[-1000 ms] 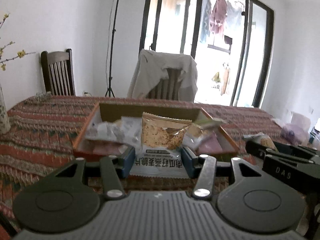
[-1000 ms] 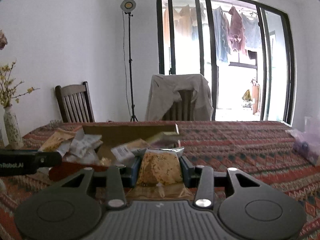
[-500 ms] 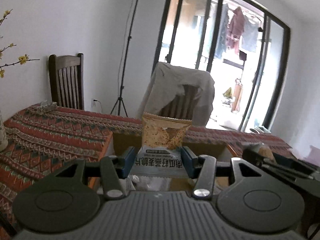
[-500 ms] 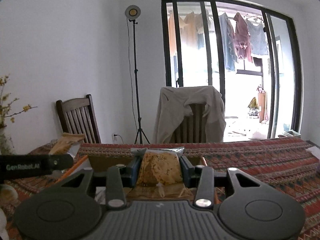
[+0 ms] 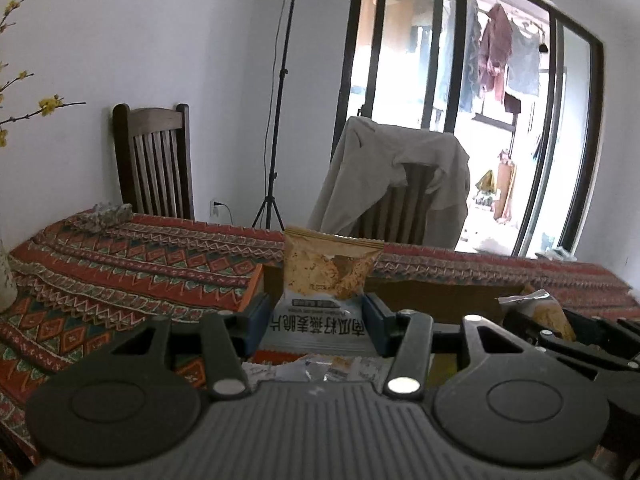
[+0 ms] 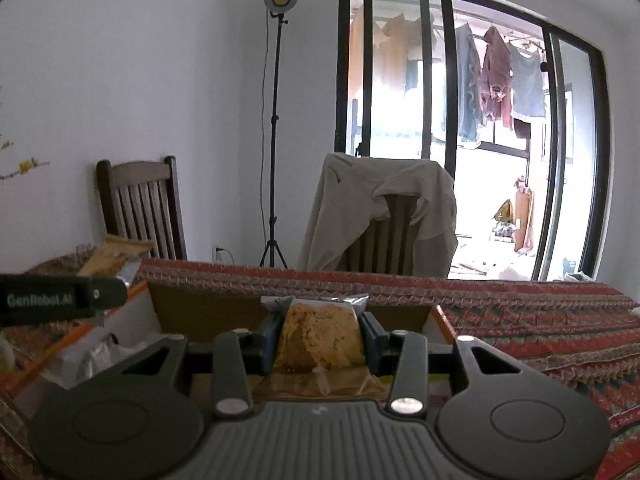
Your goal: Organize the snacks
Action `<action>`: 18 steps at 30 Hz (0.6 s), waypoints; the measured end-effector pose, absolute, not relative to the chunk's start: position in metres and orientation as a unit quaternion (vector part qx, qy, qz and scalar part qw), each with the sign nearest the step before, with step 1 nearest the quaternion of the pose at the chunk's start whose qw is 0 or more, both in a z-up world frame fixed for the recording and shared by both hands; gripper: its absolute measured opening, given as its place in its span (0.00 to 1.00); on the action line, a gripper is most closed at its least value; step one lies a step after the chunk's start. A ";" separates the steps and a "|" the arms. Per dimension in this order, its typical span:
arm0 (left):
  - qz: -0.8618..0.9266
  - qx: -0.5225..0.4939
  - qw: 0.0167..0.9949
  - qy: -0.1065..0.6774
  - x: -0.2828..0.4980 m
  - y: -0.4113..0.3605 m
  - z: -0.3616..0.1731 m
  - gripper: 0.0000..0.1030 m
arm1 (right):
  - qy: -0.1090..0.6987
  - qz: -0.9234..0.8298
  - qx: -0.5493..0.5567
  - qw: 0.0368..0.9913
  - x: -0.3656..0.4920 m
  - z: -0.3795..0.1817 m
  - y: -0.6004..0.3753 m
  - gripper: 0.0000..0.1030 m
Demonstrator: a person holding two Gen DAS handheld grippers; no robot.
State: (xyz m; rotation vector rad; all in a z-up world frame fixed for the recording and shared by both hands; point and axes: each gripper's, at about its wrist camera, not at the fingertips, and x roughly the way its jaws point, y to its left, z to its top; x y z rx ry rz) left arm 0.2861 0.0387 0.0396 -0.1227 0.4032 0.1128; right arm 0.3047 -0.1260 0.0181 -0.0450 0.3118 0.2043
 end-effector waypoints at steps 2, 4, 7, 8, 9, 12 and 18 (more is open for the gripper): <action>0.053 -0.061 0.975 0.205 0.286 0.037 0.036 0.51 | 0.159 0.102 -0.024 0.982 0.305 0.013 -0.127 0.40; 0.045 -0.068 0.976 0.203 0.285 0.036 0.031 0.52 | 0.162 0.102 -0.019 0.981 0.306 0.011 -0.129 0.40; 0.048 -0.067 0.977 0.195 0.281 0.036 0.031 0.61 | 0.171 0.105 -0.003 0.980 0.310 0.011 -0.134 0.42; 0.046 -0.067 0.978 0.191 0.279 0.035 0.032 0.65 | 0.173 0.107 0.001 0.979 0.310 0.011 -0.136 0.45; 0.048 -0.069 0.979 0.186 0.277 0.035 0.033 0.79 | 0.174 0.109 0.005 0.979 0.310 0.011 -0.138 0.52; 0.055 -0.076 0.982 0.162 0.268 0.036 0.038 1.00 | 0.168 0.113 0.016 0.979 0.307 0.015 -0.144 0.82; 0.056 -0.099 0.984 0.138 0.254 0.043 0.059 1.00 | 0.174 0.103 0.014 0.979 0.297 0.033 -0.154 1.00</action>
